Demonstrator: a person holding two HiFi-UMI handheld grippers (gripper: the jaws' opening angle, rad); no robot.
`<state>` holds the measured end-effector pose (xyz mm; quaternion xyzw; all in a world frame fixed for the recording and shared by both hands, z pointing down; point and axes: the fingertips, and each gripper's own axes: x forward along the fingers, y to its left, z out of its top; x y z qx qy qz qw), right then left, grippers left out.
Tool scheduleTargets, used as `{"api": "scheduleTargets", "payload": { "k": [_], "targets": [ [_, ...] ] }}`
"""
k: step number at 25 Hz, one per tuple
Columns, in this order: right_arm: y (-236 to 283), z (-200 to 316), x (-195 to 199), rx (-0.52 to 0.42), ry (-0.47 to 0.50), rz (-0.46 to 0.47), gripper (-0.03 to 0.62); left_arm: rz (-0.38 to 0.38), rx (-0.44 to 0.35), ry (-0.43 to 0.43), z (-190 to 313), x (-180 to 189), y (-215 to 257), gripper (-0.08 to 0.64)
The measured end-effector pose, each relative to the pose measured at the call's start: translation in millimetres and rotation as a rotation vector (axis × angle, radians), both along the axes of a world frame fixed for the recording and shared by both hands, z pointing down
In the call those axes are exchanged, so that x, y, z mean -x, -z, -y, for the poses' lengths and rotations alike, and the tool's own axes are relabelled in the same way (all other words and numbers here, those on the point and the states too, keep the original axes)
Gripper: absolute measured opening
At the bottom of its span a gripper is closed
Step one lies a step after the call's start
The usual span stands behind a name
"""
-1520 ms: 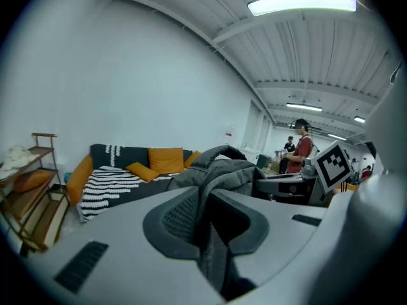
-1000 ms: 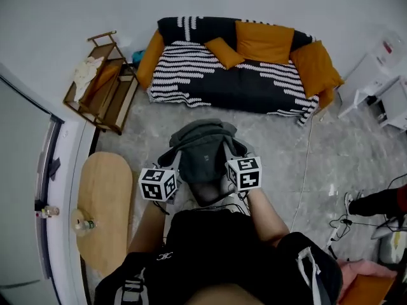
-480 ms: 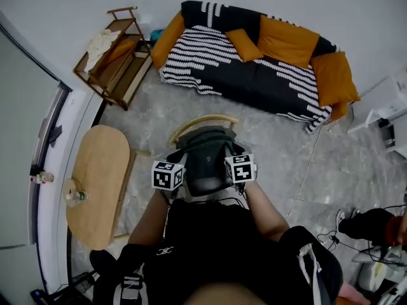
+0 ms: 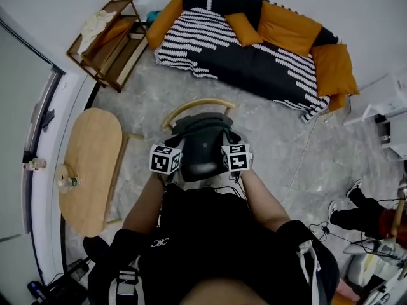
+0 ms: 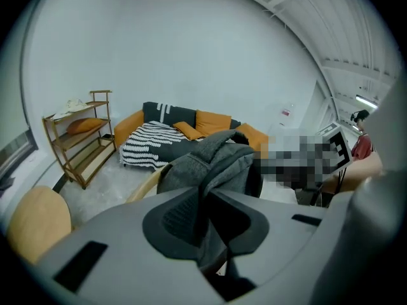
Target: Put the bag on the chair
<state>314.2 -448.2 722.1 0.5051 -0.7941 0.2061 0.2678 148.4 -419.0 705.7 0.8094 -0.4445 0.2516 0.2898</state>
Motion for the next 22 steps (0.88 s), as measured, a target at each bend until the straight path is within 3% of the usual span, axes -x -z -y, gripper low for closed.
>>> {"api": "scheduleTargets", "payload": {
  "k": [7,15,19,22],
  "targets": [
    [-12,14,11,-0.051,0.037,-0.033,0.056,-0.051,-0.113,-0.005,15,12,-17,0.063],
    [-27,51,22,-0.070,0.060,-0.157,0.057,0.136,-0.229,0.004,47,21,-26,0.060],
    [-33,60,29,-0.113,0.107,-0.259,0.058,0.143,-0.206,0.014,62,28,-36,0.058],
    [-33,70,28,-0.083,0.088,-0.266,0.061,0.139,-0.184,0.040,72,27,-35,0.060]
  ]
}}
